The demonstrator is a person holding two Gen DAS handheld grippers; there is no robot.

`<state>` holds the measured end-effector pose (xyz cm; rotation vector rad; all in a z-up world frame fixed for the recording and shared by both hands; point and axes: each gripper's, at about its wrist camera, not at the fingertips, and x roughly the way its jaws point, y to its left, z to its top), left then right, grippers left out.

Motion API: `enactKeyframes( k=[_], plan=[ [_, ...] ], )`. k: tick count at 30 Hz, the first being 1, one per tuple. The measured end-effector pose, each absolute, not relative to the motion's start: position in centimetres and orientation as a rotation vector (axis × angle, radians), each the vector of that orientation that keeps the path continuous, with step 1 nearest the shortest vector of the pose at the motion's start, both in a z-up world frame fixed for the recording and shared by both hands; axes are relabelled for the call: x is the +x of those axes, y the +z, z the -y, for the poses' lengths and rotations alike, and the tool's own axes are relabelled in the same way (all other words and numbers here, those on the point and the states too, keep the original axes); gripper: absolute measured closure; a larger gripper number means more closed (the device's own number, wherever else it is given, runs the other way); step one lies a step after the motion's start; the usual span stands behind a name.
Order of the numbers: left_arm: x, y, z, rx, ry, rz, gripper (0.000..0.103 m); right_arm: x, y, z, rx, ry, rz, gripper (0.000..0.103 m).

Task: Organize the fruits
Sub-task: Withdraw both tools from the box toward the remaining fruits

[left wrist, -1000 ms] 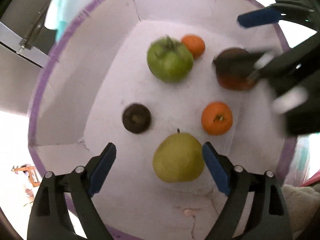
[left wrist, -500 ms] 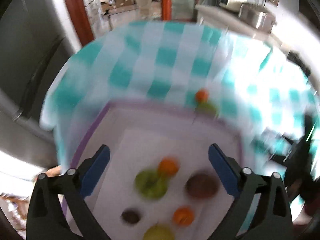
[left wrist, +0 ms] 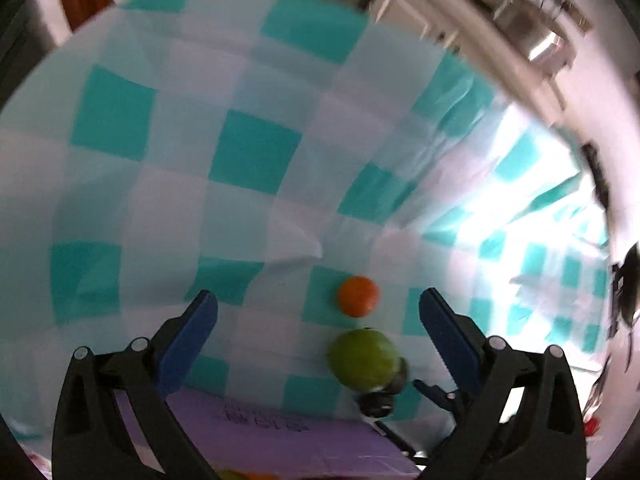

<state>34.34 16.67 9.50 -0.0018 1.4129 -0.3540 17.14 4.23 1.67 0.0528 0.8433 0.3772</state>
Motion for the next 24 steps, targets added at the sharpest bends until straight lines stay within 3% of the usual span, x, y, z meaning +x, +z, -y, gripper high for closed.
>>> enactKeyframes(
  k=[8,18,24],
  plan=[
    [35.8,3.5,-13.4,0.169,-0.367,-1.585,0.002,18.8,1.4,-4.0,0.050,0.255,-0.852,0.045],
    [35.8,1.4,-11.8,0.265,-0.398,-1.638,0.003,18.9,1.8,-3.5,0.061,0.239,-0.874,0.045],
    [35.4,0.8,-9.8,0.360,-0.423,-1.633,0.008,20.9,0.8,-3.9,0.034,0.220,-0.913,0.053]
  ],
)
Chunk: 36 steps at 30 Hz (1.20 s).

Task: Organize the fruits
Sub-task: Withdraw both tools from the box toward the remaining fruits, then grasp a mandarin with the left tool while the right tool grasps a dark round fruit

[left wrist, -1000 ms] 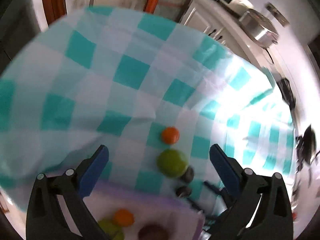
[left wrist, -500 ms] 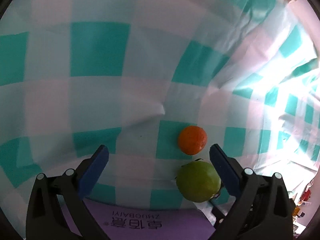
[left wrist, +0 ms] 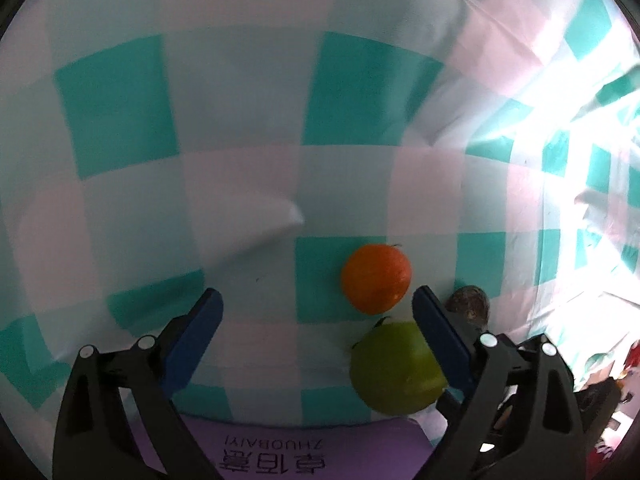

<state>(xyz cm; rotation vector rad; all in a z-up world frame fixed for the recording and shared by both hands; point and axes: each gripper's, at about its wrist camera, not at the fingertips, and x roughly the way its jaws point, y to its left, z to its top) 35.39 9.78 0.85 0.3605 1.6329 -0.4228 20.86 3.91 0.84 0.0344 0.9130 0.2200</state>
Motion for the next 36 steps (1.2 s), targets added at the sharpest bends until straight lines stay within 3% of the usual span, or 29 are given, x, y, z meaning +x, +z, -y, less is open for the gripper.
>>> enactKeyframes(
  k=[7,9,10,18,20,21,28,36],
  plan=[
    [35.6,-1.1,-6.7,0.500,-0.425,-1.687,0.011,21.7,0.8,-4.0,-0.023,0.321,-0.916,0.054],
    [36.0,-1.3,-6.3,0.495,-0.422,-1.693,0.012,21.6,0.8,-4.2,-0.051,0.344,-0.911,0.059],
    [35.9,-1.5,-6.1,0.502,-0.420,-1.698,0.015,21.5,0.8,-4.3,-0.060,0.352,-0.909,0.065],
    [35.3,-0.3,-5.8,0.503,-0.448,-1.664,0.047,18.9,1.0,-2.1,0.007,0.320,-0.923,0.066],
    [34.9,0.3,-5.3,0.515,-0.468,-1.650,0.065,17.6,1.5,-0.8,0.038,0.300,-0.923,0.066],
    [34.4,0.4,-4.7,0.529,-0.467,-1.639,0.067,16.9,1.8,0.0,0.057,0.292,-0.923,0.066],
    [30.5,8.7,-1.6,0.423,-0.442,-1.451,0.067,11.6,3.5,5.5,0.135,0.244,-0.941,0.066],
    [17.1,17.1,0.4,0.262,-0.374,-1.153,0.067,4.4,5.4,11.3,0.150,0.222,-0.994,0.066]
  ],
)
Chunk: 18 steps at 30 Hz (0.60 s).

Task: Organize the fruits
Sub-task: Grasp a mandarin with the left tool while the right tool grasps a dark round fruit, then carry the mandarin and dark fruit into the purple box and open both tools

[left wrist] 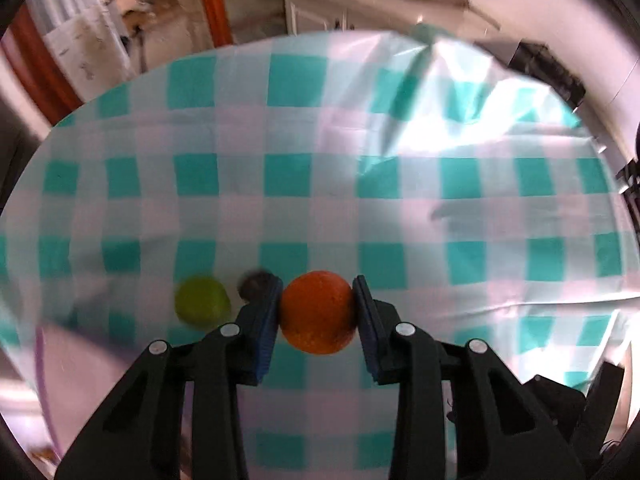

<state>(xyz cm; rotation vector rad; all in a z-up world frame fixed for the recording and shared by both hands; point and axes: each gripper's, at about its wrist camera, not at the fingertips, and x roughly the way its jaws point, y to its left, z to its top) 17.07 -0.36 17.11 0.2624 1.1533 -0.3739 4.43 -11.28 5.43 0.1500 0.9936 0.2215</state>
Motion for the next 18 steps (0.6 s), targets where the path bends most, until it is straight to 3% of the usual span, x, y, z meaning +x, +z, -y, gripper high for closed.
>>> enactKeyframes(
  k=[8,18],
  plan=[
    [1.4,16.0,-0.2,0.141,-0.305,-1.064,0.067,-0.6,8.6,14.3,0.155,0.262,-1.008,0.066],
    [-6.0,19.6,-8.1,0.132,-0.139,-0.950,0.067,0.4,15.6,5.6,0.006,0.549,-0.911,0.066]
  ],
)
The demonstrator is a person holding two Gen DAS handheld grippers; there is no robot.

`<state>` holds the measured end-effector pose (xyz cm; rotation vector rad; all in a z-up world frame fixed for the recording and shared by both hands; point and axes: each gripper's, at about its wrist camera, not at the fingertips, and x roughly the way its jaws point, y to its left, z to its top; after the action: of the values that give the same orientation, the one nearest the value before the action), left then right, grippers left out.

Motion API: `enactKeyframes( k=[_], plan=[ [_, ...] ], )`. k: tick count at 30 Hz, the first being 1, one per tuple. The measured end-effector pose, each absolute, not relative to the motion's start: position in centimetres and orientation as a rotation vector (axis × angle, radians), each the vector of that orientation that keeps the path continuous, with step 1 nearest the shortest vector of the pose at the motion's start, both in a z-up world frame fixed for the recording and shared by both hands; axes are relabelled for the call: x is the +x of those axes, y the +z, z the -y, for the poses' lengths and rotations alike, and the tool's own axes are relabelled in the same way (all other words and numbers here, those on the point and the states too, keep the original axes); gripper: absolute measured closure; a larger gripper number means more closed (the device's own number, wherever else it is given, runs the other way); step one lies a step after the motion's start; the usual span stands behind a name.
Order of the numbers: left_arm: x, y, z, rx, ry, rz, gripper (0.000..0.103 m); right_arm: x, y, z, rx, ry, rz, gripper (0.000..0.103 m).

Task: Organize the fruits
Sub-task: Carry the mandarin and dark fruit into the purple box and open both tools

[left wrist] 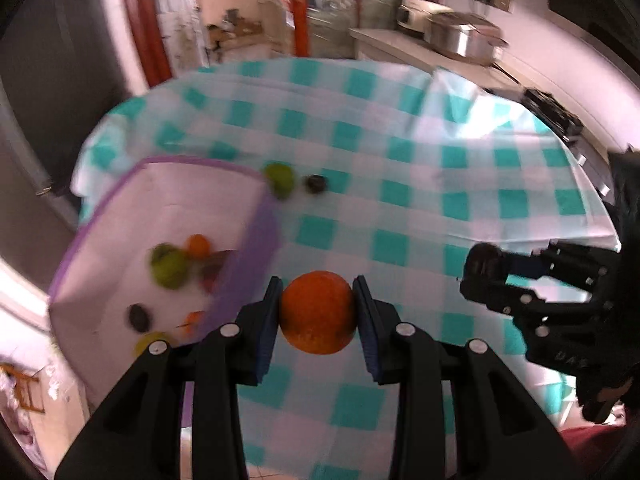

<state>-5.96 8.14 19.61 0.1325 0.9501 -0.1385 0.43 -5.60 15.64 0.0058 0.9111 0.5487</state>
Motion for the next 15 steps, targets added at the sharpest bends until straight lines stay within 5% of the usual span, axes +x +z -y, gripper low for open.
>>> enactKeyframes(
  k=[15],
  plan=[
    [-5.6,20.6,-26.0,0.003,0.124,-0.956,0.067,4.4,19.6,-13.0,-0.228,0.828,-0.846,0.066]
  ],
)
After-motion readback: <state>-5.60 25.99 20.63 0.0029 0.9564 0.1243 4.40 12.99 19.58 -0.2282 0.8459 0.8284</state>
